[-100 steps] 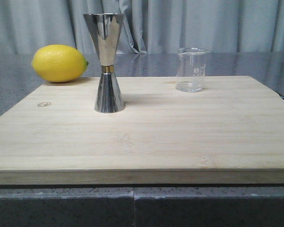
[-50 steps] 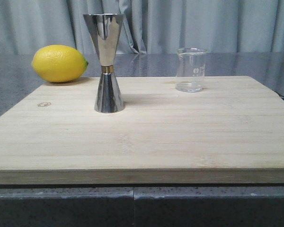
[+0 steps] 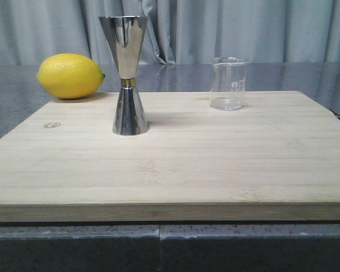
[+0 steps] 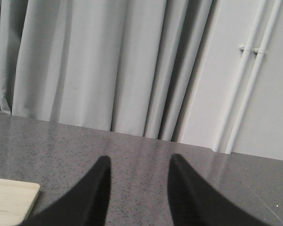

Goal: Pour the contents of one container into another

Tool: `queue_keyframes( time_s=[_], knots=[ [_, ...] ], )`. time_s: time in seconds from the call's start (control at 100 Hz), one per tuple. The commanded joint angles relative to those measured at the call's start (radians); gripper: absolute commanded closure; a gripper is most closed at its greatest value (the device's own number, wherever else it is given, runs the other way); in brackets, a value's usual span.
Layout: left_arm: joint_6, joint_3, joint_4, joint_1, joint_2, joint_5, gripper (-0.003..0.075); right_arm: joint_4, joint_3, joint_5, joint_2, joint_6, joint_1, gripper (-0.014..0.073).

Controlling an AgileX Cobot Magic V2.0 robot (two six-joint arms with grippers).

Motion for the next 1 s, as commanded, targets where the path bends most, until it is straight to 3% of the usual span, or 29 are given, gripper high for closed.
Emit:
queue_keyframes(
  time_s=[0.0, 0.15, 0.24, 0.99],
  knots=[
    [-0.014, -0.026, -0.022, 0.001, 0.008, -0.023, 0.0528, -0.011, -0.022, -0.069, 0.012, 0.002, -0.008, 0.0483],
    [-0.014, -0.026, -0.022, 0.001, 0.008, -0.029, 0.0673, -0.011, -0.022, -0.099, 0.012, 0.002, -0.008, 0.0617],
    [-0.014, -0.026, -0.022, 0.001, 0.008, -0.04, 0.0739, -0.011, -0.022, -0.099, 0.012, 0.002, -0.008, 0.0655],
    [-0.014, -0.026, -0.033, 0.001, 0.008, -0.055, 0.0739, -0.011, 0.005, -0.091, 0.012, 0.002, -0.008, 0.0657]
  ],
)
